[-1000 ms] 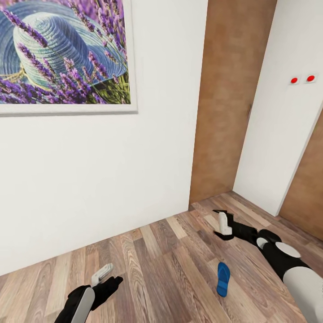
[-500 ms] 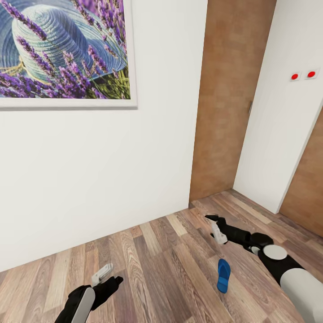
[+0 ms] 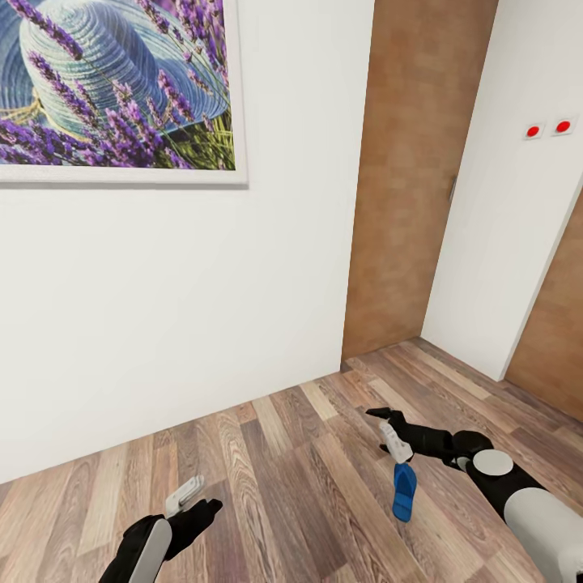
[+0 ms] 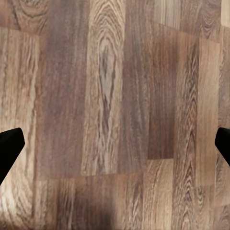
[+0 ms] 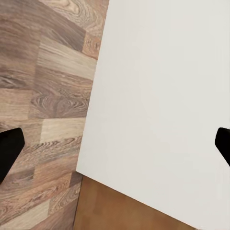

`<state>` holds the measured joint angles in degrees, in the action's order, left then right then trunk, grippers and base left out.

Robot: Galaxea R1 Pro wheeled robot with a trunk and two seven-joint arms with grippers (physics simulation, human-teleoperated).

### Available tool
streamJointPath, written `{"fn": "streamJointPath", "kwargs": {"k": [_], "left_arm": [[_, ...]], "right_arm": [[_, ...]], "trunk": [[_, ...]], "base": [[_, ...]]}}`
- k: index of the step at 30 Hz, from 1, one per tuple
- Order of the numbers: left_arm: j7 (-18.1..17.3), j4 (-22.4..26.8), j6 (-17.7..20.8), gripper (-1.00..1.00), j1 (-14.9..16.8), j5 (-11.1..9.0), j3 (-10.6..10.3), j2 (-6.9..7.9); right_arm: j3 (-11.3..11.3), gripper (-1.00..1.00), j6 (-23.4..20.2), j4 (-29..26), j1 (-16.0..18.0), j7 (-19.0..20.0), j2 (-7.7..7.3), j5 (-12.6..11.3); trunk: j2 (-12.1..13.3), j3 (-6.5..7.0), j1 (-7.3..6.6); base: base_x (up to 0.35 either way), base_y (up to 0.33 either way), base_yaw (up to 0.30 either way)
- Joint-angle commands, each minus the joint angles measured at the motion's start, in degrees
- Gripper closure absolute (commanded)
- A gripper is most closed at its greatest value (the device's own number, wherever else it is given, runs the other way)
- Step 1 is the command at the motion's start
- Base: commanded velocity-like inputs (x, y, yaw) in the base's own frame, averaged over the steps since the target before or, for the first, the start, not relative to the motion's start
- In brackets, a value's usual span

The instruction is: In the bedroom, move the book from the bed onto either nightstand, and place the two sandals side by side next to the bed.

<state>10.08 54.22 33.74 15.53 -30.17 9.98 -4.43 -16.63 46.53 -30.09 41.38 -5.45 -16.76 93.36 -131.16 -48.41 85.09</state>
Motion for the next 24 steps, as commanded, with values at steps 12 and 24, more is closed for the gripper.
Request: {"fn": "streamJointPath", "kwargs": {"k": [12,24], "left_arm": [[0.3,0.1,0.3,-1.0,0.0,-0.7,0.1,-0.05],[0.2,0.2,0.4,-1.0,0.0,-0.7,0.0,-0.11]], "right_arm": [[-0.5,-1.0,-0.1,-0.3,-0.3,-0.8,0.04,0.9],[-4.9,-1.0,-5.3,-0.2,-0.5,-1.2,2.14,7.5]], "trunk": [[-4.9,-2.22,2.63],[-9.7,-4.37,5.27]], "base": [[0.0,0.0,0.0],[0.0,0.0,0.0]]}}
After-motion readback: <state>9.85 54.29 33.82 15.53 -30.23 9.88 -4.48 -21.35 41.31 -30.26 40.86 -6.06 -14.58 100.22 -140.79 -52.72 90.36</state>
